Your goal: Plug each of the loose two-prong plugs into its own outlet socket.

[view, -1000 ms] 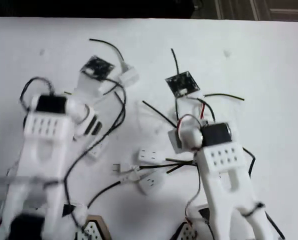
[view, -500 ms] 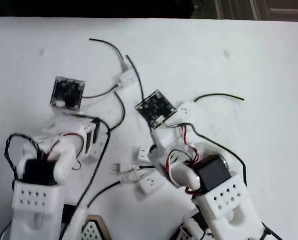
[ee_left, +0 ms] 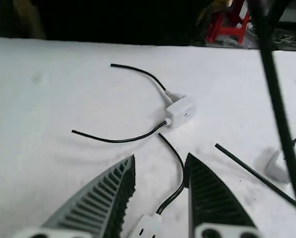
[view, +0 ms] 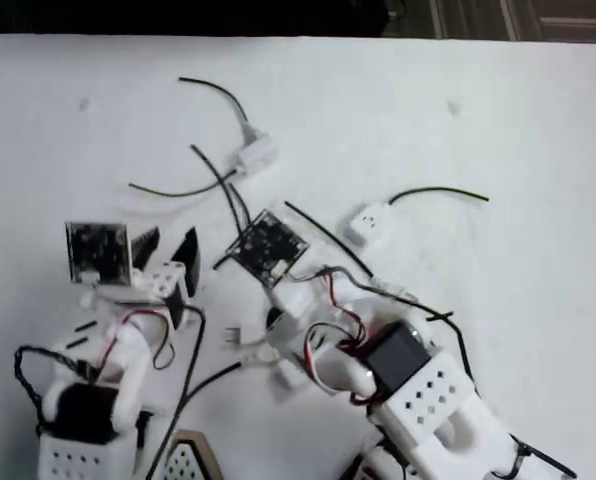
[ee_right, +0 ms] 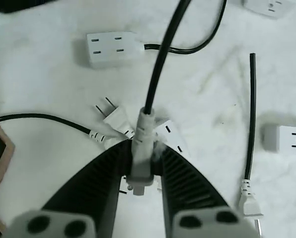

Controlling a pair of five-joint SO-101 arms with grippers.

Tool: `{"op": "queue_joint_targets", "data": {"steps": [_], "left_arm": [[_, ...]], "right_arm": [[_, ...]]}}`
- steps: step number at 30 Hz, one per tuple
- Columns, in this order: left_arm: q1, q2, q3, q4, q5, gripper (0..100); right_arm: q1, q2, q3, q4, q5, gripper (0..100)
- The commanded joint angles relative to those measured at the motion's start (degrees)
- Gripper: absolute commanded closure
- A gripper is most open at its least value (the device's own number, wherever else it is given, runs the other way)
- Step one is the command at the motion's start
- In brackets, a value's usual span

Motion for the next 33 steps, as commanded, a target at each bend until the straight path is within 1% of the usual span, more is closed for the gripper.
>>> {"op": "queue_joint_targets", "data": {"steps": [1, 3, 5, 10, 13, 16, 20, 23, 27, 30, 33], "left_arm": [[5.0, -9.6, 3.8, -1.2, 0.5, 83], [7.2, -12.0, 5.1, -1.2, 0.4, 83], [8.4, -11.6, 5.3, -1.2, 0.4, 83], [8.6, -11.5, 5.4, -0.4, 0.3, 83], [8.7, -11.5, 5.3, 1.0, -2.1, 83], [9.0, -11.5, 5.0, 2.1, -2.7, 83], [14.1, -11.5, 4.7, 3.9, -3.3, 83], [18.4, -11.6, 2.7, 7.6, -6.9, 83], [23.0, -11.6, 0.8, 12.0, -8.9, 83], [22.6, -11.6, 0.6, 12.2, -8.9, 83], [19.7, -11.6, 0.5, 12.1, -9.0, 83]], "right_arm": [[-3.6, -1.0, -0.2, -1.5, 0.1, 98.1], [-5.7, -1.0, -0.2, -1.5, 0.1, 98.1], [-7.3, -1.0, -0.2, -1.5, 0.1, 98.1], [-8.0, -1.1, -0.4, -2.2, 0.1, 98.1], [-8.2, -1.1, -0.4, -3.3, 0.1, 98.1], [-9.2, -1.1, -0.4, -4.0, 0.1, 98.1], [-9.5, -0.8, -0.2, -5.6, 0.1, 98.1], [-9.4, -0.6, -0.2, -5.7, 0.1, 98.1], [-9.1, -0.6, -0.1, -6.3, 0.1, 98.1], [-9.1, -0.6, -0.1, -6.3, 0.1, 98.1], [-9.0, -0.6, -0.1, -6.2, 0.1, 98.1]]}}
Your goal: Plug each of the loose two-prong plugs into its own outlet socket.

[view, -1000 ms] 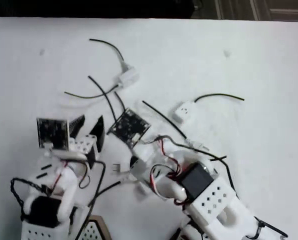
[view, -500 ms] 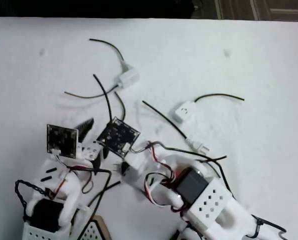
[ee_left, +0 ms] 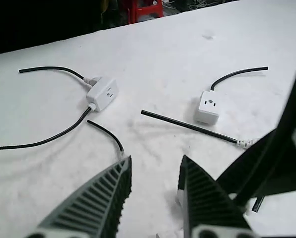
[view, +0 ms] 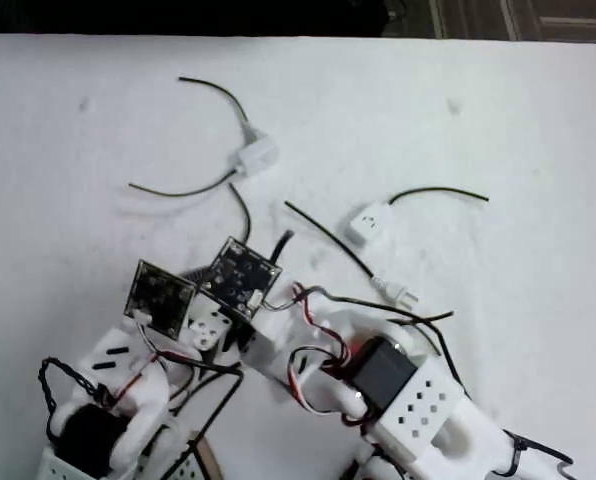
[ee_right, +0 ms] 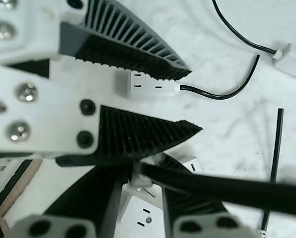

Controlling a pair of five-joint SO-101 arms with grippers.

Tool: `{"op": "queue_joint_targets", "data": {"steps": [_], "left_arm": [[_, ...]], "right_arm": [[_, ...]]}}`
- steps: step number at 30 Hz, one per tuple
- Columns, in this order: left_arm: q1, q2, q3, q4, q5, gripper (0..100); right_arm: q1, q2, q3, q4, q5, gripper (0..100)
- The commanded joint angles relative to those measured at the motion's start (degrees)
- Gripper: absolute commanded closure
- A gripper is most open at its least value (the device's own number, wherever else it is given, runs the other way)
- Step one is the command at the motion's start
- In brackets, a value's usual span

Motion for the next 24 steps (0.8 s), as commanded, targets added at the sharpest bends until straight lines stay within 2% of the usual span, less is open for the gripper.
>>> {"op": "queue_joint_targets", "data": {"steps": [1, 4, 9, 16, 20, 24], "left_arm": [[-0.9, 0.1, -2.4, 0.4, -1.2, 83], [-8.1, 0.1, -4.5, 0.4, -1.6, 83], [-25.7, 0.2, -8.0, 0.9, -1.6, 83], [-49.5, 0.2, -4.0, 0.6, -3.3, 83], [-56.6, 0.2, 0.4, 0.5, -7.3, 83], [-59.7, 0.2, 5.8, 0.6, -9.5, 83]], "right_arm": [[-0.3, -0.6, -0.3, -1.7, -0.1, 98.1], [-0.3, -0.6, -0.3, -1.6, -0.1, 98.1], [-0.2, -0.5, -0.6, -3.2, -0.2, 98.1], [-0.4, 7.4, -3.1, -10.6, -4.8, 98.1], [-0.7, 17.5, -7.8, -13.8, -4.5, 98.1], [-1.8, 26.6, -11.3, -18.2, -4.5, 98.1]]}}
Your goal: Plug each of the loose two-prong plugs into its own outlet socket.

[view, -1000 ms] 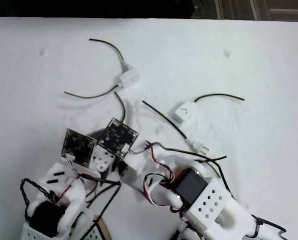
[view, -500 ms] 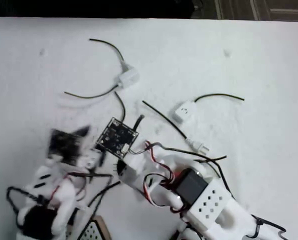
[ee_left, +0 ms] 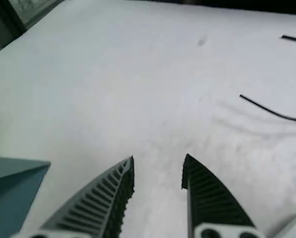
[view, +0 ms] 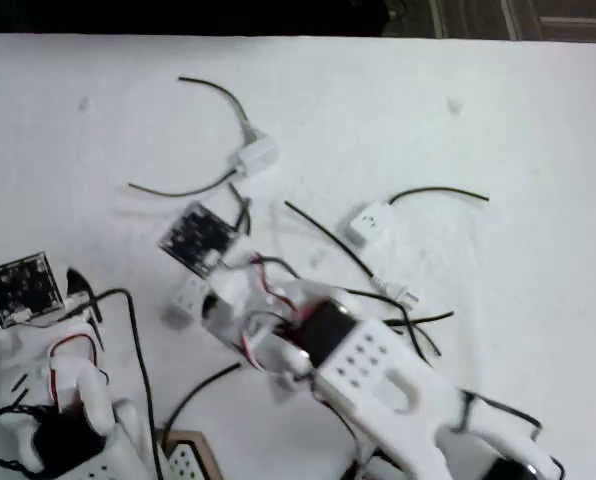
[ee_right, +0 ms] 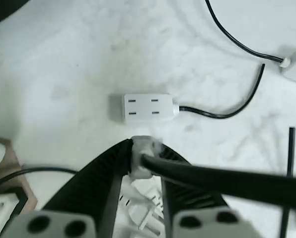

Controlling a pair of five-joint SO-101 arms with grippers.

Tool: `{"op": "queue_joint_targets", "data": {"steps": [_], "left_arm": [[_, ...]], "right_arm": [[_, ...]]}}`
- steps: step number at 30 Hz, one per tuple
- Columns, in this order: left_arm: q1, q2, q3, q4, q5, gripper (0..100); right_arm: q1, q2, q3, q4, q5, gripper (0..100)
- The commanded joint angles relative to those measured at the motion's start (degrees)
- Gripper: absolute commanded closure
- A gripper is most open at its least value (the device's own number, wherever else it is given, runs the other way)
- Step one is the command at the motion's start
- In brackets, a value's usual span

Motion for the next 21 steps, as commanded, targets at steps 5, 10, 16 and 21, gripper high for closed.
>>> {"op": "queue_joint_targets", "data": {"steps": [5, 10, 16, 21], "left_arm": [[-3.5, 0.2, 8.9, -0.3, -5.4, 83], [-3.5, 0.1, 9.3, 0.0, -6.2, 83], [-3.2, 0.1, 10.6, -0.3, -6.2, 83], [-3.2, 0.1, 10.8, -0.3, -6.2, 83]], "right_arm": [[-5.7, 13.1, -5.9, -10.4, -0.3, 98.1], [-6.2, 16.8, -5.8, -15.5, -0.3, 98.1], [-6.1, 21.5, -5.9, -19.9, -0.2, 98.1], [-5.5, 24.4, -6.0, -21.8, -0.2, 98.1]]}}
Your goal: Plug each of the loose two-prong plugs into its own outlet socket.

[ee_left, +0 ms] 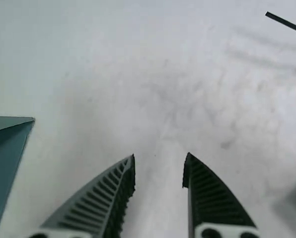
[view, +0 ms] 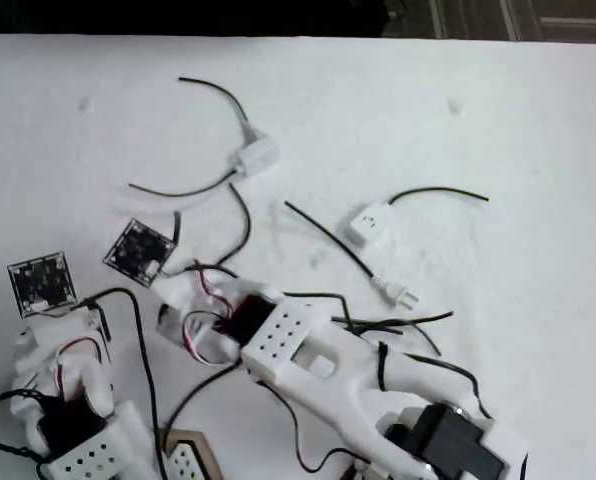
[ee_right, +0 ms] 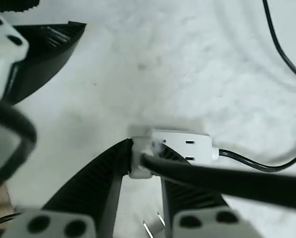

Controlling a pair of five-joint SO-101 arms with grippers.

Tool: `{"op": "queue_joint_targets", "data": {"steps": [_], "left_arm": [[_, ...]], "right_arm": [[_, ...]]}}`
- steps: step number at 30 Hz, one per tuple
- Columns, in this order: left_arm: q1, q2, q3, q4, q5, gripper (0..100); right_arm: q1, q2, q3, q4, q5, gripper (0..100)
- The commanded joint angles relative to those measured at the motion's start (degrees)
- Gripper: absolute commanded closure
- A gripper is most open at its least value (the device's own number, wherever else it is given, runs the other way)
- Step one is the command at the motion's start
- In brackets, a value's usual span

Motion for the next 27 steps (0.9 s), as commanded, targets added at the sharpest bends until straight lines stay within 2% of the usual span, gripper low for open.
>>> {"op": "queue_joint_targets", "data": {"steps": [1, 6, 27], "left_arm": [[-0.4, -0.6, -0.2, -0.3, -0.6, 83], [-0.4, -0.6, -0.1, -0.3, -0.6, 83], [-0.4, -0.6, -0.1, -0.3, -0.6, 83]], "right_arm": [[0.8, 1.3, -2.8, -2.8, -0.1, 98.1], [3.7, 4.1, -2.9, -4.4, 3.3, 98.1], [2.7, 9.5, -3.0, -7.3, 3.3, 98.1]]}}
